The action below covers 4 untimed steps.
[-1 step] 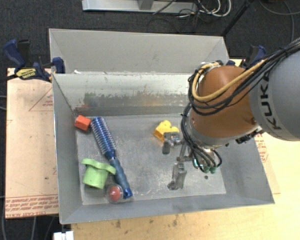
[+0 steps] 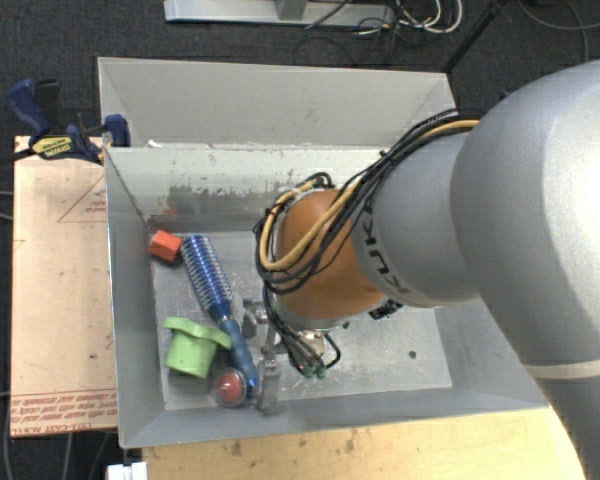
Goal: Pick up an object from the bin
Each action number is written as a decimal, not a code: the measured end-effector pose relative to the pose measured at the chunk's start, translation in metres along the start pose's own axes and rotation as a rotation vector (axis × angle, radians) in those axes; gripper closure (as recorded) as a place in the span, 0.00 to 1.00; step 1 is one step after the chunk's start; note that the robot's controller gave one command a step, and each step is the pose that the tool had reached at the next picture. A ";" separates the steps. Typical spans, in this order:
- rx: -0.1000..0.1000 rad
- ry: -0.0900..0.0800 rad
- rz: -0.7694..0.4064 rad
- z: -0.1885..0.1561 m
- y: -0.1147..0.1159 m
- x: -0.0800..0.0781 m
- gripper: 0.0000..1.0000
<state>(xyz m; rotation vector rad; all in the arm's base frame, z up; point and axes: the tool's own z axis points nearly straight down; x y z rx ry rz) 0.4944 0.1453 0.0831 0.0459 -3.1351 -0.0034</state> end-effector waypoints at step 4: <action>-0.001 -0.017 -0.168 -0.101 0.094 -0.031 1.00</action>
Offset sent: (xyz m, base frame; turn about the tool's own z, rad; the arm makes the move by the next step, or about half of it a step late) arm -0.0148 0.0568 -0.0131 -0.2051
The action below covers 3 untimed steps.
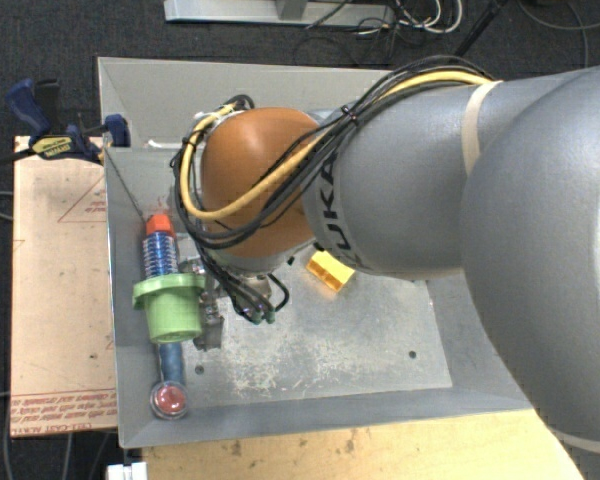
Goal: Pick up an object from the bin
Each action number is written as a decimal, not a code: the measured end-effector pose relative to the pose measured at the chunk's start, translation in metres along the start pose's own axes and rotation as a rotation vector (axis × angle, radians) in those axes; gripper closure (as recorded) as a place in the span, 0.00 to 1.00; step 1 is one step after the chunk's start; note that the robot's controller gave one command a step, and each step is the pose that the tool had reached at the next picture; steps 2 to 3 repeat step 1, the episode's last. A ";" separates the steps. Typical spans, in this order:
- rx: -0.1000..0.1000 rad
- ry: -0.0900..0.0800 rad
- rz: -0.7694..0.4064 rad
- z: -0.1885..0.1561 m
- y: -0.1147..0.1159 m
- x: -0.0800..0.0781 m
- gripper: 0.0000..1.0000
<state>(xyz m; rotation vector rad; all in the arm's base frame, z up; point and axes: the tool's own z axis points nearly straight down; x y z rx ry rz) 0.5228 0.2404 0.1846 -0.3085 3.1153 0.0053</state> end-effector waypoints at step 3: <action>0.000 0.000 0.019 -0.073 -0.008 -0.017 1.00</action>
Offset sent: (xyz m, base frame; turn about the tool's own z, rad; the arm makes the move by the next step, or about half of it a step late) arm 0.0147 -0.0062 0.0691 0.0176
